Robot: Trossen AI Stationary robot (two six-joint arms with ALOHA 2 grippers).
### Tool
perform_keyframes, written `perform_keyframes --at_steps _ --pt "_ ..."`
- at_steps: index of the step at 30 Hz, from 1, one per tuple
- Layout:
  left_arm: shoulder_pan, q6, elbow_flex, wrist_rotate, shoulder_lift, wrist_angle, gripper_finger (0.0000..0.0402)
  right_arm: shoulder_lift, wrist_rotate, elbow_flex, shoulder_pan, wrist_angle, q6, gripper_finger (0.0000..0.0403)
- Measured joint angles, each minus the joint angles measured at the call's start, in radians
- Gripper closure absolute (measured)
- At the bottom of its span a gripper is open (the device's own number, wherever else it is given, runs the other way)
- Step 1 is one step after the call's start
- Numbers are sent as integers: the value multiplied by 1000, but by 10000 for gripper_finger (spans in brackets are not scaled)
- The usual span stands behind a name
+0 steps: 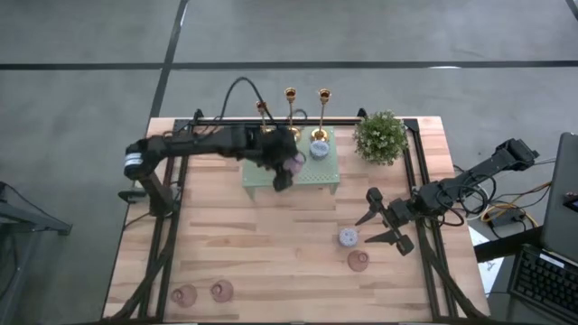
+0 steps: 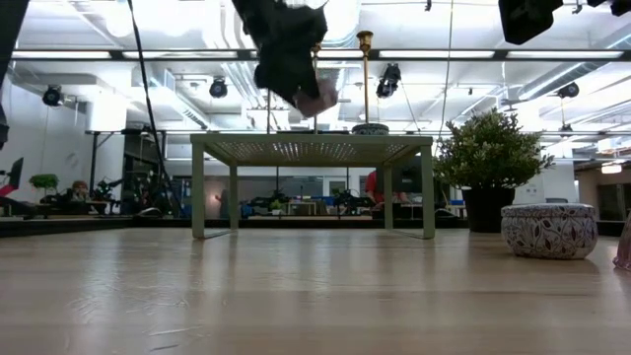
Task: Pick & Place candle stick holders
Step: Put the pink scented candle on the shelf
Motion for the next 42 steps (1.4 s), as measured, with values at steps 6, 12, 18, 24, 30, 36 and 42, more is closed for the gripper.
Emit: perform_keyframes --at_steps 6,12,18,24,30,36,42 --pt "97 -70 -11 -68 1 30 104 0 0 0 0 2 -14 175" --pt "105 -62 -11 -52 12 55 104 1 0 -1 0 3 -15 175" --pt "106 -60 -12 -52 71 52 104 3 -1 -6 0 8 -12 175" --pt "105 -71 -12 -73 100 64 104 13 -2 -7 0 8 -10 175" --pt "103 -72 -12 -74 103 72 104 18 -2 -8 0 10 -8 175" --pt "101 -72 -12 -74 103 93 104 21 -3 -8 0 11 3 175" --pt "98 -72 -12 -74 101 90 104 21 -3 -8 0 10 4 175"
